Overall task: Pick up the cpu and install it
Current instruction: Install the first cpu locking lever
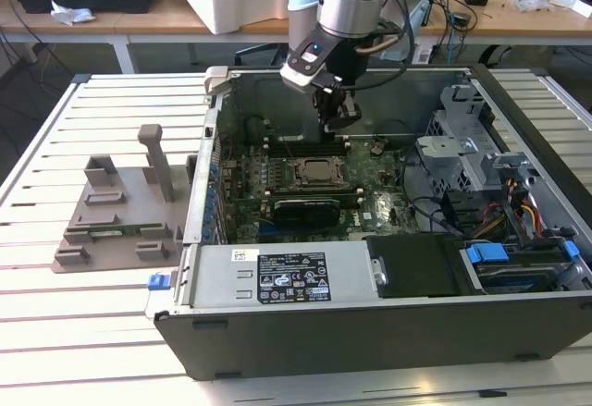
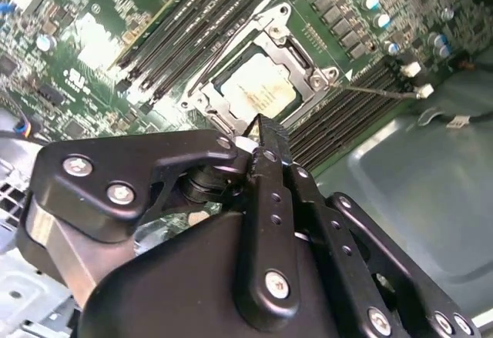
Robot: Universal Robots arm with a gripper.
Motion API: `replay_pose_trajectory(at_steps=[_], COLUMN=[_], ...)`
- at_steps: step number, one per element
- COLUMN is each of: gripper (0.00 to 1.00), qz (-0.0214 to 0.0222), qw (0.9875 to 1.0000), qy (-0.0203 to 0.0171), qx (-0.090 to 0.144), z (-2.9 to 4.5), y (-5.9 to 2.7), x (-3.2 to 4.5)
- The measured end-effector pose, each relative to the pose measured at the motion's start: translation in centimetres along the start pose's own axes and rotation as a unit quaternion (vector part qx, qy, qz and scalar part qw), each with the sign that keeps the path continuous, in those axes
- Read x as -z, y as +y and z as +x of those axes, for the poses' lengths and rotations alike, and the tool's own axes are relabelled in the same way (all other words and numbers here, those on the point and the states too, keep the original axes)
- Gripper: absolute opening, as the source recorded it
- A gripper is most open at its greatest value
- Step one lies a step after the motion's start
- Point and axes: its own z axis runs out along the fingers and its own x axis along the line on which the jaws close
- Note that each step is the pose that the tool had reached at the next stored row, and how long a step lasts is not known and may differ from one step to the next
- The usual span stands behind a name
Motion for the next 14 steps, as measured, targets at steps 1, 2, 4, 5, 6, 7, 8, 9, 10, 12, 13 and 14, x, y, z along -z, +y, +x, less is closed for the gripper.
replay_pose_trajectory(at_steps=[1,2,4,5,6,7,8,9,10,12,13,14], gripper=[0.11,0.11,0.11,0.11,0.11,0.11,0.11,0.11,0.11,0.11,0.11,0.11], qz=[0.0001,0.0002,0.0003,0.0004,0.0007,0.0008,0.0009,0.001,0.0012,0.0013,0.0014,0.0014], qw=[0.9999,0.9998,0.9995,0.9993,0.9984,0.9977,0.9969,0.9961,0.9952,0.9941,0.9931,0.9926], qy=[-0.0009,-0.0013,-0.0021,-0.0026,-0.0039,-0.0047,-0.0054,-0.0061,-0.0068,-0.0075,-0.0081,-0.0085], qx=[0.012,0.019,0.031,0.038,0.056,0.068,0.078,0.088,0.097,0.108,0.117,0.121], z=[0.0,0.0,0.0,0.0,0.0,0.0,0.0,0.0,0.0,0.0,0.0,0.0], y=[0.0,0.0,0.0,0.0,0.0,0.0,0.0,0.0,0.0,0.0,0.0,0.0], x=[0.0,0.0,0.0,0.0,0.0,0.0,0.0,0.0,0.0,0.0,0.0,0.0])
